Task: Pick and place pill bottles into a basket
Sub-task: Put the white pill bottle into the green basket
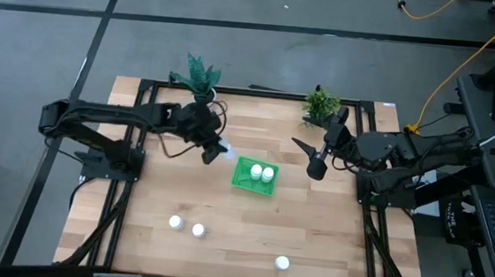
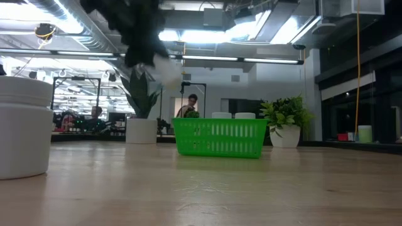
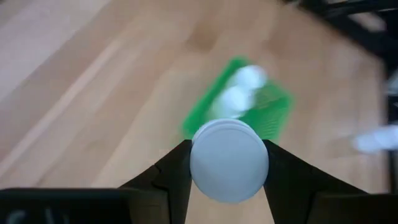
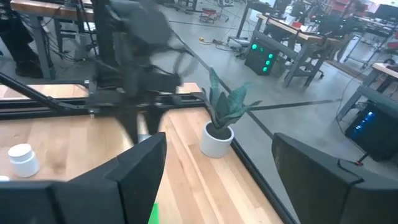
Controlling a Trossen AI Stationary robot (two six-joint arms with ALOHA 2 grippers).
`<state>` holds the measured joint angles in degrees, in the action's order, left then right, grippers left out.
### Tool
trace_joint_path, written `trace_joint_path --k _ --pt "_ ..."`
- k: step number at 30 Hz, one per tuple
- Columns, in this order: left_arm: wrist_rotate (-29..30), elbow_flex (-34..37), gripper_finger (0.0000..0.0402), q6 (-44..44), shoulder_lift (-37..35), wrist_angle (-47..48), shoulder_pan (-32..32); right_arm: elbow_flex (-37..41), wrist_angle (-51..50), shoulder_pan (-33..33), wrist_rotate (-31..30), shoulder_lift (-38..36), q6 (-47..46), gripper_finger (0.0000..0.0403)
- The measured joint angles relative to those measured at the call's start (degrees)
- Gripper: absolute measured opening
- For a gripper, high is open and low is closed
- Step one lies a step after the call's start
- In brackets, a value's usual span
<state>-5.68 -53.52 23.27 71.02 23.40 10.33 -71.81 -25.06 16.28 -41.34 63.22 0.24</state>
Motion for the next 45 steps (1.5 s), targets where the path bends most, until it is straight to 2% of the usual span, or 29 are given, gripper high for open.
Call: trace_joint_path --k 4,10,21,29,45 --pt "0.2 0.0 0.0154 0.2 0.4 -3.0 -4.0 0.0 0.0 -0.8 0.0 0.0 0.0 0.0294" --pt "0.4 -0.2 0.0154 1.5 4.5 -4.5 -6.1 0.0 0.2 -0.8 1.0 0.0 -1.4 0.0294" --pt "-0.4 -12.8 0.0154 -8.1 17.4 3.7 -6.8 0.0 -0.2 -0.3 4.0 0.0 -4.6 0.0294" --pt "-0.1 -15.0 0.0154 -11.6 24.0 6.8 -6.8 0.0 -1.4 -0.3 4.2 0.0 -5.9 0.0294" --pt "-1.8 -15.1 0.0154 -13.1 27.2 6.8 -4.0 0.0 -2.3 -0.3 4.2 0.0 -6.0 0.0294"
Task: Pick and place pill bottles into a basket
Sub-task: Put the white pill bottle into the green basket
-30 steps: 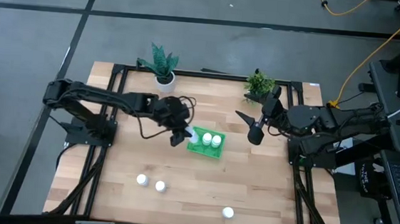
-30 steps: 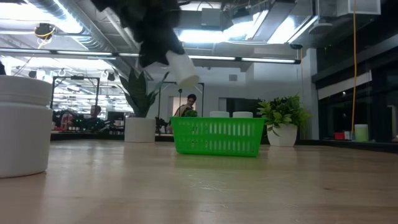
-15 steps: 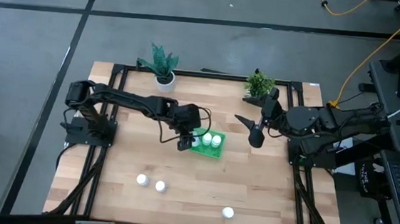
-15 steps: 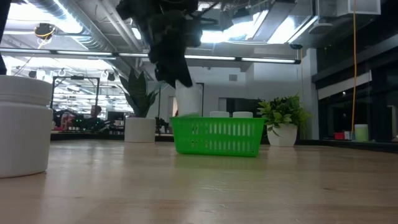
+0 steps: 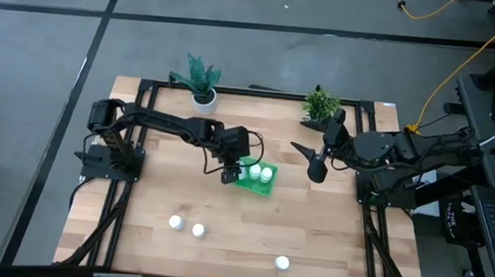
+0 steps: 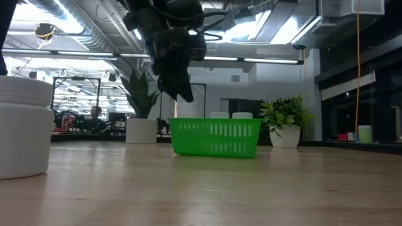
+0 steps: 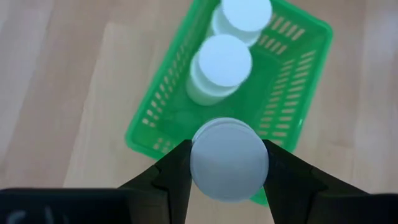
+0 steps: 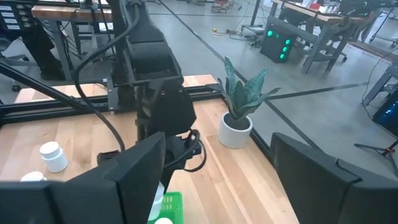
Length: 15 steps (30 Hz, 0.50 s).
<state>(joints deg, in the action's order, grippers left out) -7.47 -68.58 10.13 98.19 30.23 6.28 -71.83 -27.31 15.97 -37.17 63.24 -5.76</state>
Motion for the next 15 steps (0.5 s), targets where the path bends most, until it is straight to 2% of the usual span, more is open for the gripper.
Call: trace_joint_path --k 10,15 --pt "0.4 0.0 0.0154 -3.0 0.0 0.1 2.8 0.0 -0.4 0.0 0.0 0.0 0.0 0.0294" --pt "2.4 0.0 0.0154 -5.2 0.0 1.6 3.0 0.0 -0.8 0.0 0.0 0.0 0.1 0.0294"
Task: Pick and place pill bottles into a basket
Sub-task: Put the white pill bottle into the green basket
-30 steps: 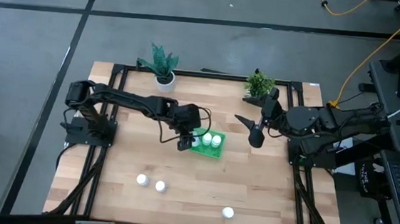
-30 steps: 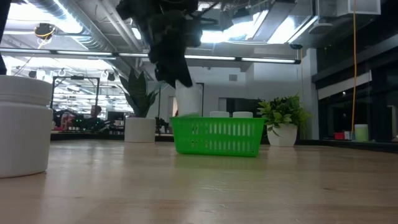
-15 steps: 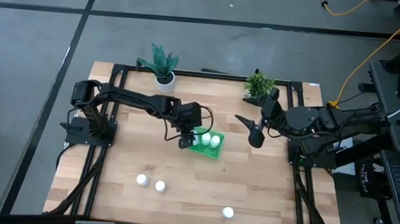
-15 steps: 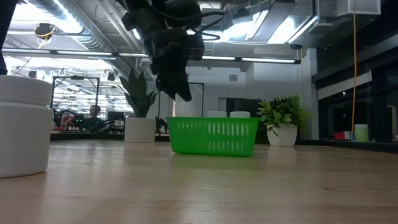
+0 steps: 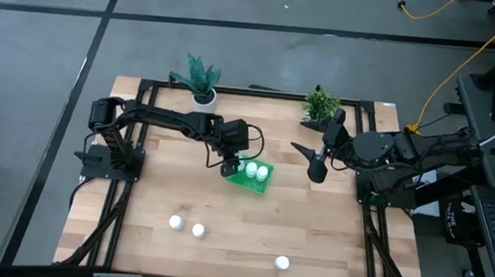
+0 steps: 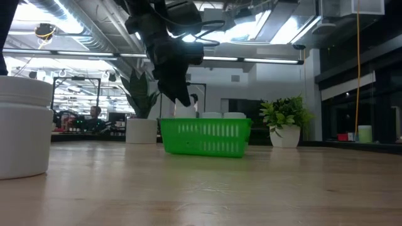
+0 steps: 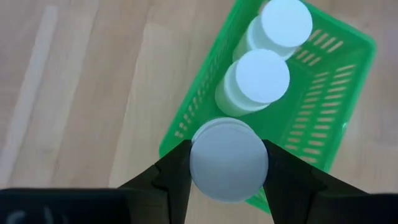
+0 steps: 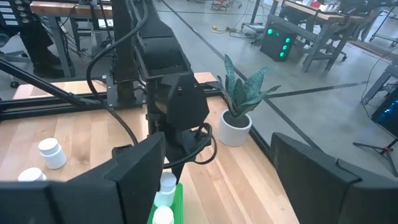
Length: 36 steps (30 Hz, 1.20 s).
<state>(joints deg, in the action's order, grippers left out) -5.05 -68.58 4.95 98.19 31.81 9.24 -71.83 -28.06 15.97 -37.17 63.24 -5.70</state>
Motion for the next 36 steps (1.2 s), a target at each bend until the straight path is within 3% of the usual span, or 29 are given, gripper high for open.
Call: trace_joint_path --k 18,27,36 --pt "1.2 -0.2 0.0157 -1.5 5.5 0.7 -0.3 0.0 -0.1 0.0 0.0 0.0 -0.2 0.0294" --pt "3.8 -1.8 0.0282 -1.7 5.7 3.1 -0.2 0.0 -0.1 0.0 0.0 0.0 -0.5 0.0294" --pt "6.0 -7.7 0.0302 -3.8 5.7 7.8 -0.1 0.0 -0.1 0.0 0.0 0.0 -0.5 0.0294"
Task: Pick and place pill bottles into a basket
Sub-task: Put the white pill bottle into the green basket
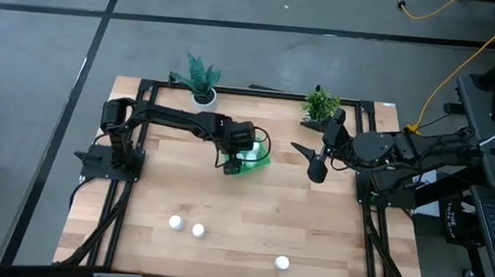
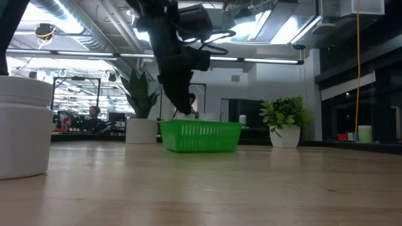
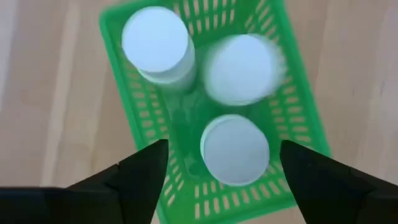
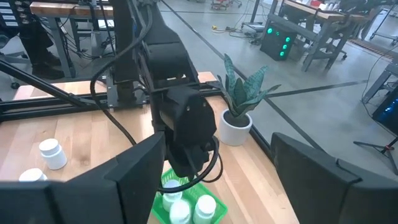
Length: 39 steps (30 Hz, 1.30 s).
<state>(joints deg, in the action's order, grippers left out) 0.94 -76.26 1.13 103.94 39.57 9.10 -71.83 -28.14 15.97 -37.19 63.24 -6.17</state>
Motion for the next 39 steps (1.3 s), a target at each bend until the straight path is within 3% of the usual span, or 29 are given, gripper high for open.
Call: trace_joint_path --k 9,16,18,22,25,32,37,39 --pt "1.1 -2.5 0.0303 -0.4 0.0 1.0 0.0 0.0 -0.2 0.0 0.0 0.0 0.0 0.0294" --pt "6.0 -6.8 0.0303 -1.0 0.0 5.0 -0.8 2.1 -1.3 0.0 0.0 0.0 -2.8 0.0294" --pt "7.9 -9.5 0.0303 -1.9 0.0 6.4 -0.9 4.0 -1.7 -0.1 2.7 0.0 -5.3 0.0294" --pt "13.9 -15.4 0.0303 -4.4 -1.4 9.0 -1.7 8.5 -1.7 0.8 14.3 0.0 -13.3 0.0294" --pt "19.5 -18.2 0.0303 -7.0 -4.9 8.6 -1.9 9.6 -4.8 3.8 19.0 0.1 -20.4 0.0294" --pt "35.6 -19.8 0.0303 -11.1 -17.2 5.6 -0.2 5.1 -14.9 14.4 19.9 1.0 -34.8 0.0294" --pt "39.2 -19.8 0.0303 -10.5 -25.9 4.4 2.6 1.4 -21.2 20.8 21.5 7.7 -42.1 0.0294" --pt "38.9 -19.8 0.0303 -10.3 -28.8 4.4 3.8 -0.2 -24.0 22.2 25.3 11.7 -45.4 0.0294"
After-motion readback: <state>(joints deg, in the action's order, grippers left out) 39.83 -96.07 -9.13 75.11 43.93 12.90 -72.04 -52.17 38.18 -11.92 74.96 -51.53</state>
